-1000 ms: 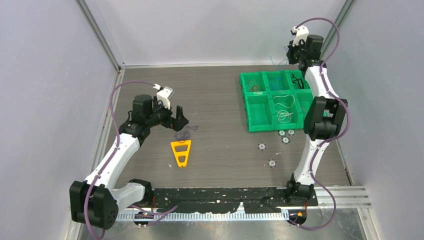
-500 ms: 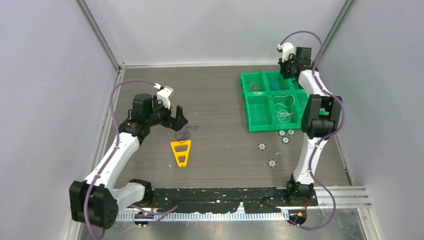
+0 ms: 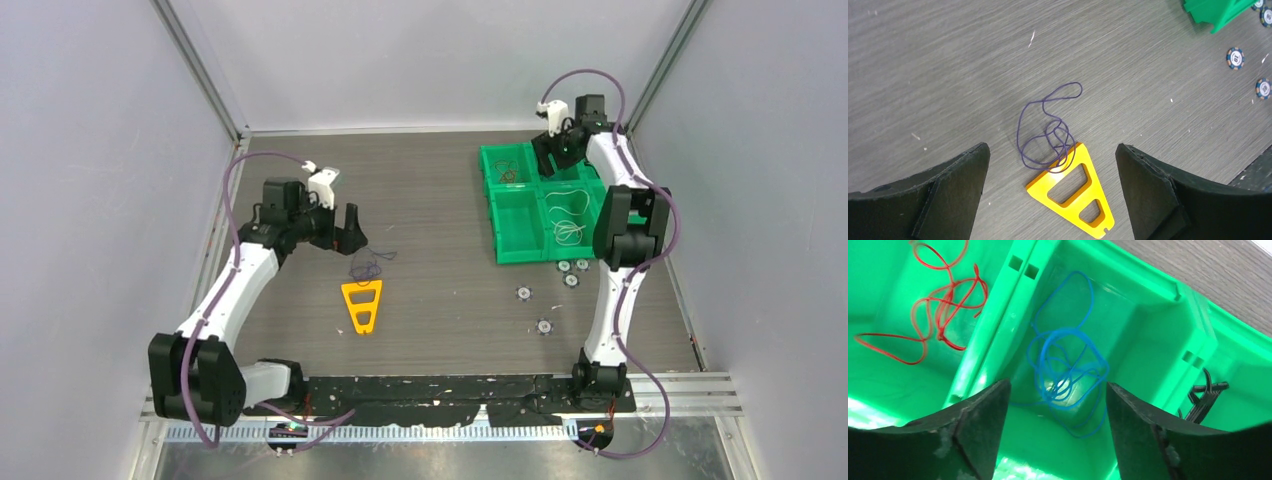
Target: Untangle the cables
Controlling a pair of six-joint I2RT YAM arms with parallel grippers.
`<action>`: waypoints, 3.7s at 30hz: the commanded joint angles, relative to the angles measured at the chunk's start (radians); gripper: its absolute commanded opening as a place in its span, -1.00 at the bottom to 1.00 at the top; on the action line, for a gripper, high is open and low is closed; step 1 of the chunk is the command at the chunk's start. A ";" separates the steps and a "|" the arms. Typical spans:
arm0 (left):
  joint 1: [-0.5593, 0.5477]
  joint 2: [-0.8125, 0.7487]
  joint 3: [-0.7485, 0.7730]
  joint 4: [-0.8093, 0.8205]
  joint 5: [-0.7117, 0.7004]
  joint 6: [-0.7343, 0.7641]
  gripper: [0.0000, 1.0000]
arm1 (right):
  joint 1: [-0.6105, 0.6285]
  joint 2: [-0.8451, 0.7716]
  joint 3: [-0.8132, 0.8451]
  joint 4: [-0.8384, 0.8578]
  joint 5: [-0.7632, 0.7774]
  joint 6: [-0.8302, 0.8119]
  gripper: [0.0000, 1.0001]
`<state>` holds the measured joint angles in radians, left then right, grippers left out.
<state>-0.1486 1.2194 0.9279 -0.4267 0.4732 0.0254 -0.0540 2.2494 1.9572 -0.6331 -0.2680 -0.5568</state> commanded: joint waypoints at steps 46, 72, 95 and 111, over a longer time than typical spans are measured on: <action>-0.040 0.098 0.112 0.332 0.232 -0.513 -1.00 | 0.422 -0.657 -0.662 0.426 -0.488 0.724 0.99; -0.141 -0.010 0.257 0.637 0.517 -0.776 -1.00 | 0.641 -0.533 -0.597 0.669 -0.054 0.700 -0.51; -0.085 0.026 0.318 0.387 0.388 -0.547 -1.00 | 0.417 -0.805 -0.642 0.519 -0.494 0.628 -0.83; -0.175 0.091 0.278 0.603 0.449 -0.787 -1.00 | 0.602 -0.763 -0.453 0.453 -0.548 0.567 0.08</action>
<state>-0.3149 1.3087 1.2053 0.0612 0.8875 -0.6838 0.5480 1.4590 1.4303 -0.1452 -0.7895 0.0509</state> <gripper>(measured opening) 0.009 0.490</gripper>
